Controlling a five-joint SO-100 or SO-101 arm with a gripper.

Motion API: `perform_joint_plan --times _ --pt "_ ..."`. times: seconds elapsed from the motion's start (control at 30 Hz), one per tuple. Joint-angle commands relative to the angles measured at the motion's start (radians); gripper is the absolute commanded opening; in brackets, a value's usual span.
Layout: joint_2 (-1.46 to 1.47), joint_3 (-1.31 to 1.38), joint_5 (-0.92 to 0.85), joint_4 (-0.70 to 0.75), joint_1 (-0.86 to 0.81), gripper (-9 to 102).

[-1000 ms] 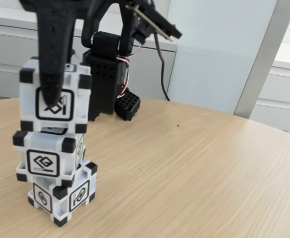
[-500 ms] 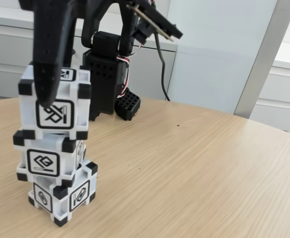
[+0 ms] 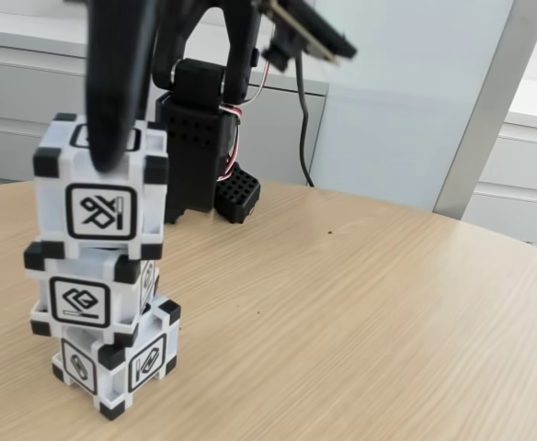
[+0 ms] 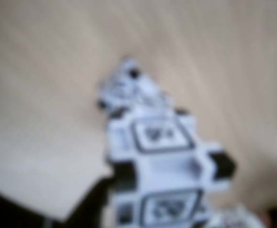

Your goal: Stack cubes from left to right.

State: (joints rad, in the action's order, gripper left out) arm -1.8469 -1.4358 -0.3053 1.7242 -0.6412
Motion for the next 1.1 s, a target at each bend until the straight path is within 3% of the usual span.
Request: perform_joint_plan --times 0.0,0.27,0.53,0.7,0.87,1.07 --pt "-0.124 0.008 0.008 0.002 0.012 37" --pt "-0.233 0.006 -0.003 0.000 0.043 32" --pt "-0.285 0.014 0.163 -0.002 0.209 0" --pt "-0.275 0.023 0.256 -0.008 0.403 0" --pt "-0.288 0.023 0.359 -0.121 0.598 0" --pt "-0.288 0.008 0.400 -0.175 0.678 0"
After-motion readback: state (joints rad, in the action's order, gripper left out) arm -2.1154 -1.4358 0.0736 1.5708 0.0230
